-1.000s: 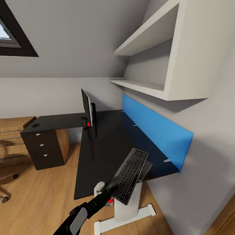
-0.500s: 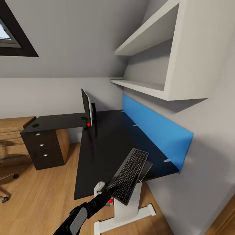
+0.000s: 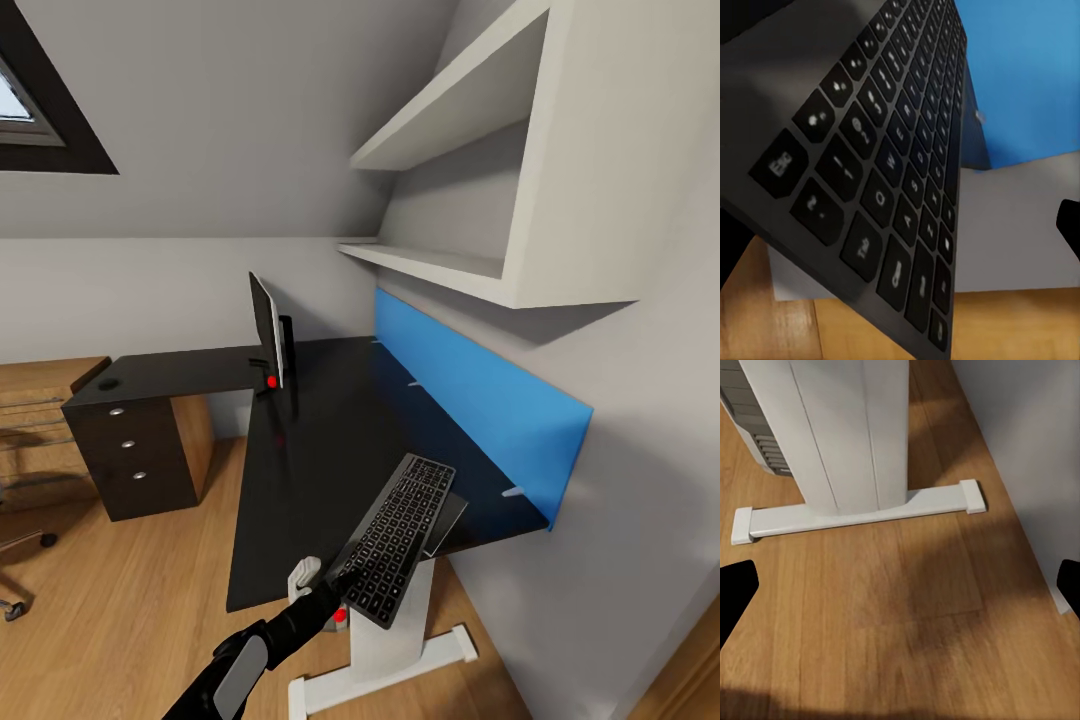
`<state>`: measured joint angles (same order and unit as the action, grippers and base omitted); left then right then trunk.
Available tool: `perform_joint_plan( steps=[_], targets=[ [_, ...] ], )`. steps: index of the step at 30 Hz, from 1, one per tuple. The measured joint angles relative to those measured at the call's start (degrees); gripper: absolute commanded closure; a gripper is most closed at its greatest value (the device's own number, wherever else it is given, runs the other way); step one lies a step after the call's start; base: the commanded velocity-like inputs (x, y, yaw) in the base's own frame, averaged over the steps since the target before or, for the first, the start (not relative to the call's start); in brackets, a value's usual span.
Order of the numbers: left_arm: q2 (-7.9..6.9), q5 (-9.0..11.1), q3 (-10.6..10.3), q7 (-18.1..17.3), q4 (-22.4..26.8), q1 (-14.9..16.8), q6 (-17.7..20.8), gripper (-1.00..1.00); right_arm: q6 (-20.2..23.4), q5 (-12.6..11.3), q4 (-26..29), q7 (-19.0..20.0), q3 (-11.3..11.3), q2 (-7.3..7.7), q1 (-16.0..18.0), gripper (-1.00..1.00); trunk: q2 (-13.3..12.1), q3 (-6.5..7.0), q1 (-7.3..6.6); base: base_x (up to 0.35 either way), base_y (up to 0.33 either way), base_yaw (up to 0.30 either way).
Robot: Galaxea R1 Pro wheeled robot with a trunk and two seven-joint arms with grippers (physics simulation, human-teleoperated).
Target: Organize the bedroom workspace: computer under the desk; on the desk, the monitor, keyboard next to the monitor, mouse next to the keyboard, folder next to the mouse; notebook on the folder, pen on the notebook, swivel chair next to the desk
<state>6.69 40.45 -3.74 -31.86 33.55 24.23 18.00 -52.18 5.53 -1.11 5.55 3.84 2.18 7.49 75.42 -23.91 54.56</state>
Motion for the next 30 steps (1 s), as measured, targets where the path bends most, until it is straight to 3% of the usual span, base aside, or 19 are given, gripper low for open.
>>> perform_joint_plan(
  steps=[30],
  targets=[
    [-0.33, 0.0, 0.57, 0.07, -0.35, 0.0, 0.01, -1.0, 0.02, 0.0, 0.0, -0.01, 0.0, 0.0, 0.0, -1.0, 0.0, 0.0, 0.0, 0.0, 0.0, 0.0]
  ],
)
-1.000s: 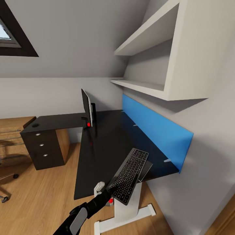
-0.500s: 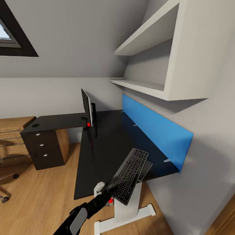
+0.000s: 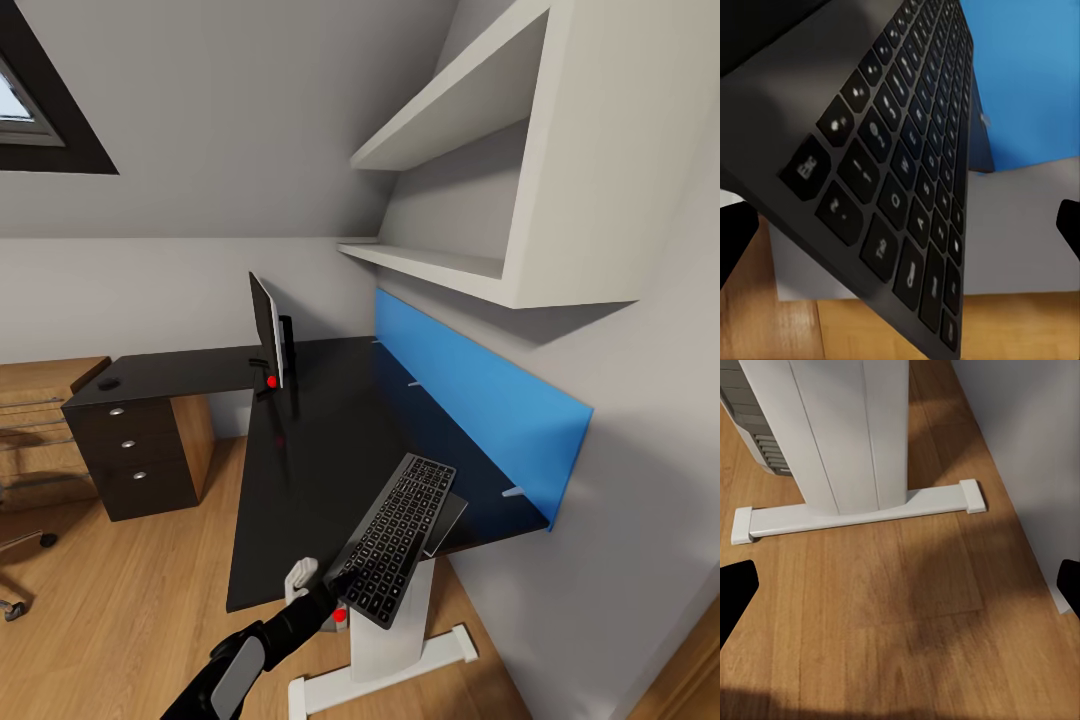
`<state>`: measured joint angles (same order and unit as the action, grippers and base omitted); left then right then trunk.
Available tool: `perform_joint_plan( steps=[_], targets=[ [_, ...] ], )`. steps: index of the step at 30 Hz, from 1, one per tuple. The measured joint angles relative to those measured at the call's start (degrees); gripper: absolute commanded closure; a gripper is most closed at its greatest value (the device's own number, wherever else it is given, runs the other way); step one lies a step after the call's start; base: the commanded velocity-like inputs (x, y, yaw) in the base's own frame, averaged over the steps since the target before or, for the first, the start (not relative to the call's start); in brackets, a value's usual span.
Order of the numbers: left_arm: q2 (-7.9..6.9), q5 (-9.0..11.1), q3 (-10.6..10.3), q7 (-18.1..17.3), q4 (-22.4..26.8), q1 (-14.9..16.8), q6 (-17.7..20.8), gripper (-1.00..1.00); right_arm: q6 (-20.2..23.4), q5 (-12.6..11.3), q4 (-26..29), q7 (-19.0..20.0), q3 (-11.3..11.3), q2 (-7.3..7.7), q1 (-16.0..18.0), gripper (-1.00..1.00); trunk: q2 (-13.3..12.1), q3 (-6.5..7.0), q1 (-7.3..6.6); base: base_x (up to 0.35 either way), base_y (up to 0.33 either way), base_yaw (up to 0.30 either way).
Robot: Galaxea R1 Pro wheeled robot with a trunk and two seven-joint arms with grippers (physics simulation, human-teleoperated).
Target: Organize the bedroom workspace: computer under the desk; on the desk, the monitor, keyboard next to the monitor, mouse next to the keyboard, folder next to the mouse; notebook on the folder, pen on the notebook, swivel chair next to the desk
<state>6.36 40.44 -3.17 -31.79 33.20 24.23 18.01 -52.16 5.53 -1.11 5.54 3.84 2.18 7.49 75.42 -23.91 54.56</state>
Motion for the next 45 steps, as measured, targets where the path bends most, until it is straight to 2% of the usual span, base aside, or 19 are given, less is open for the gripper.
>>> perform_joint_plan(
  steps=[14, 20, 31, 39, 45],
  targets=[
    [-0.1, 0.0, 0.22, -0.03, 0.0, -0.03, 0.0, -1.0, 0.0, 0.0, 0.0, 0.0, 0.0, 0.0, 0.0, -1.0, 0.0, 0.0, 0.0, 0.0, 0.0, 0.0],
    [-0.11, -0.08, 0.22, 0.01, 0.0, -0.01, 0.0, -1.0, 0.0, 0.0, 0.0, 0.0, 0.0, 0.0, 0.0, -1.0, 2.39, -1.07, 1.31, 0.0, 0.0, 0.0],
    [-0.33, -0.09, 0.24, -0.1, 0.0, 0.0, -0.03, -1.0, 0.0, 0.0, 0.0, 0.0, 0.0, 0.0, 0.0, -1.0, 2.41, -1.08, 1.32, 0.0, 0.0, 0.0],
    [-0.36, -0.11, 0.23, -0.06, 0.0, -0.02, -0.01, -1.0, 0.0, 0.0, 0.0, 0.0, 0.0, 0.0, 0.0, -1.0, 5.6, -2.51, 3.07, 0.0, 0.0, 0.0],
    [-0.38, -0.09, 0.22, -0.09, 0.0, 0.0, 0.0, -1.0, 0.0, 0.0, 0.0, 0.0, 0.0, 0.0, 0.0, -1.0, 5.62, -2.52, 3.08, 0.0, 0.0, 0.0]
  ],
)
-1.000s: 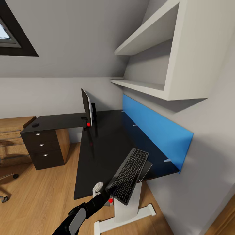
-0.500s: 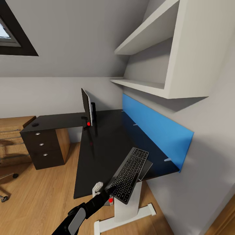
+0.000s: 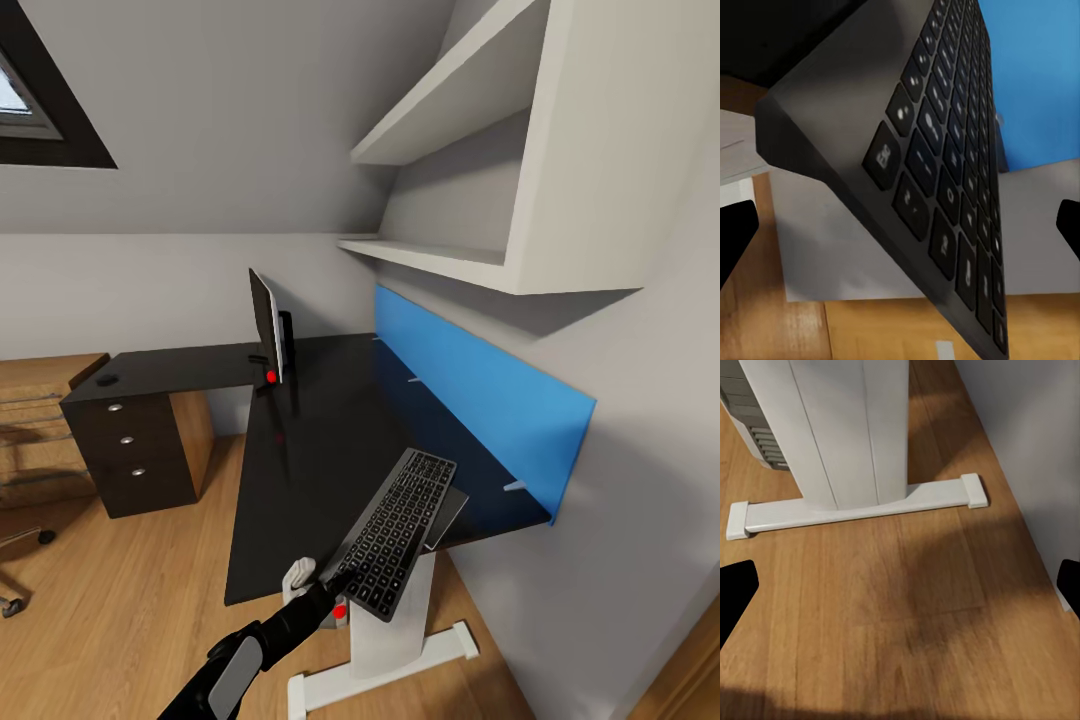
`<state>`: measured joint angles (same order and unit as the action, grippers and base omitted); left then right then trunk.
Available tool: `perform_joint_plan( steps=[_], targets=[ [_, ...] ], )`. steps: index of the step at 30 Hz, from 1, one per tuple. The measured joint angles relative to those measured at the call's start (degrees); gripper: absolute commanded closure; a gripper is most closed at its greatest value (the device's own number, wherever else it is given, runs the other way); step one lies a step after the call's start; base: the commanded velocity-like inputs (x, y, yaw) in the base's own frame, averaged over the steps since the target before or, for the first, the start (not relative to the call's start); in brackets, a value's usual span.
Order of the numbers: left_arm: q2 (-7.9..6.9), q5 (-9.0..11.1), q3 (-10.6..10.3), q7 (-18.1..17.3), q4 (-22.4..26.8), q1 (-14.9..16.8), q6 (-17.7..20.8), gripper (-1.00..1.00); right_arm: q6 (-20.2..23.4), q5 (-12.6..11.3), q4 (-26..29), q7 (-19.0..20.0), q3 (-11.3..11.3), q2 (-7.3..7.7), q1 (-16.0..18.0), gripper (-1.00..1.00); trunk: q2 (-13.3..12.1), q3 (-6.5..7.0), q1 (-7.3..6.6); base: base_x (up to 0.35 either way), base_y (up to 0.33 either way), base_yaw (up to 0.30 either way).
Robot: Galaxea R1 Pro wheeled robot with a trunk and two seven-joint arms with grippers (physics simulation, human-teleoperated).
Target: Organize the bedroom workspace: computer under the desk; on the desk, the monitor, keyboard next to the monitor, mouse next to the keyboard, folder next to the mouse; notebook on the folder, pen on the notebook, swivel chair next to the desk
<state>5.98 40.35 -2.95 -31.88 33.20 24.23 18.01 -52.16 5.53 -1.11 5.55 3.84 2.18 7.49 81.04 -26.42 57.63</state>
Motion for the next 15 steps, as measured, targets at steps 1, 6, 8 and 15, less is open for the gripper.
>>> perform_joint_plan(
  steps=[1, 6, 8, 15],
  targets=[
    [0.0, 0.0, 0.0, -0.01, 0.0, 0.0, 0.0, -1.0, 0.0, 0.0, 0.0, 0.0, 0.0, 0.0, 0.0, -1.0, 0.0, 0.0, 0.0, 0.0, 0.0, 0.0],
    [0.0, 0.0, 0.0, 0.03, 0.0, 0.0, 0.0, -1.0, 0.0, 0.0, 0.0, 0.0, 0.0, 0.0, 0.0, -1.0, 1.6, -0.72, 0.88, 0.0, 0.0, 0.0],
    [0.0, 0.0, 0.0, 0.04, 0.0, 0.0, 0.0, -1.0, 0.0, 0.0, 0.0, 0.0, 0.0, 0.0, 0.0, -1.0, 1.61, -0.72, 0.88, 0.0, 0.0, 0.0],
    [0.01, 0.04, 0.0, 0.05, -0.12, 0.0, 0.0, -1.0, 0.0, 0.0, 0.0, 0.0, 0.01, 0.0, 0.0, -1.0, 1.6, -0.72, 0.88, 0.0, 0.0, 0.0]
  ],
)
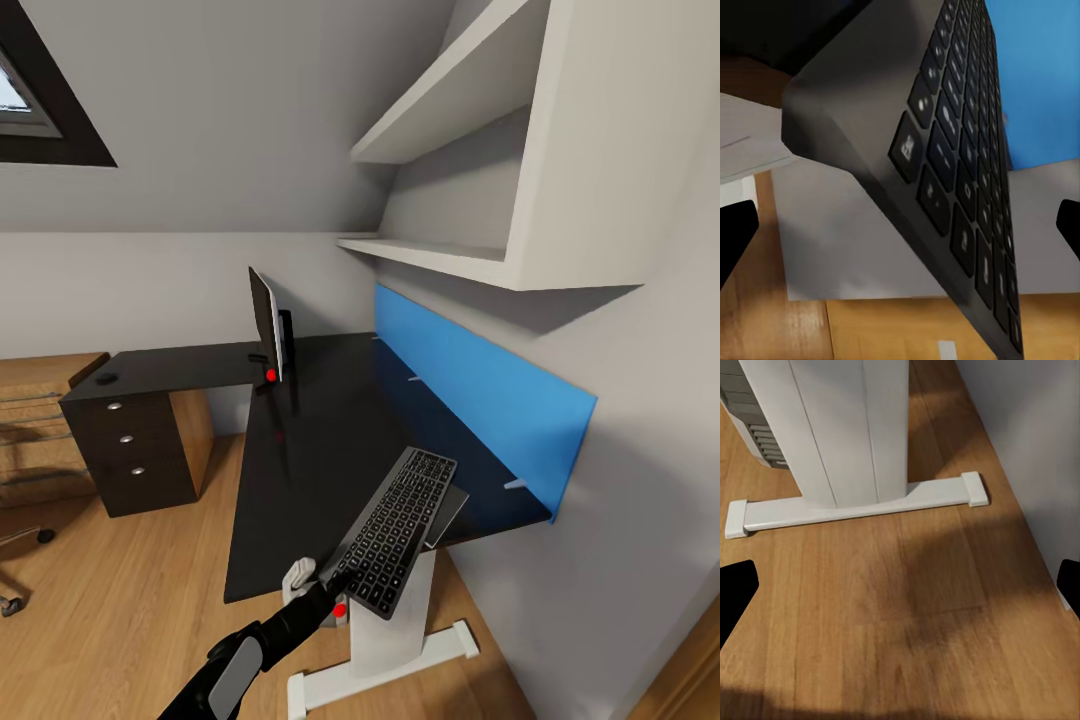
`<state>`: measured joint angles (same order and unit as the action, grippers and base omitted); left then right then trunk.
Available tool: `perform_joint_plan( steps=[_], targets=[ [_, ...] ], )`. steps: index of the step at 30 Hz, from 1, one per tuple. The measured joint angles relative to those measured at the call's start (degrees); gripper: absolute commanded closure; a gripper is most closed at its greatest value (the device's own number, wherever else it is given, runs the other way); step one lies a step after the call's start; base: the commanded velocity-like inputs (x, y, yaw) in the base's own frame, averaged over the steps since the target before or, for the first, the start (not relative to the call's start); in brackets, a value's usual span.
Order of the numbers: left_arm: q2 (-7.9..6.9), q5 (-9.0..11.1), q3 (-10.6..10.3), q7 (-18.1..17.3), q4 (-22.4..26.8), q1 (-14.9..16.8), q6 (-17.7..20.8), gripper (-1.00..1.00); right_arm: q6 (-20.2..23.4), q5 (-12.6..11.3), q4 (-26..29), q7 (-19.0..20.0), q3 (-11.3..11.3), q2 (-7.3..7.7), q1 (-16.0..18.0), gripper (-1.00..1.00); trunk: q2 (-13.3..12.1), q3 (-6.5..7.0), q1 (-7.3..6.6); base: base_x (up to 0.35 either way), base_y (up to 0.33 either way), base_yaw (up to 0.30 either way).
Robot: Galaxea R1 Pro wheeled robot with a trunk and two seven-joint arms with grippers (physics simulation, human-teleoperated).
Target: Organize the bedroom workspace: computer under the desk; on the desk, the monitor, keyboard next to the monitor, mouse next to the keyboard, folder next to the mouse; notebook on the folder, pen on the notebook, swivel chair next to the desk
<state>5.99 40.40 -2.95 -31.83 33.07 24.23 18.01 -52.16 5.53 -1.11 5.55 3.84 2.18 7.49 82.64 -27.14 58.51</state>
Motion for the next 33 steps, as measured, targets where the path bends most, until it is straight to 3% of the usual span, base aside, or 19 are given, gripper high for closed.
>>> perform_joint_plan(
  steps=[33],
  targets=[
    [0.01, 0.07, 0.09, -0.3, -1.28, 0.0, 0.0, -1.0, -0.01, 0.0, 0.0, 0.0, 0.0, 0.0, 0.0, -1.0, 0.0, 0.0, 0.0, 0.0, -0.019, 0.0]
  ],
)
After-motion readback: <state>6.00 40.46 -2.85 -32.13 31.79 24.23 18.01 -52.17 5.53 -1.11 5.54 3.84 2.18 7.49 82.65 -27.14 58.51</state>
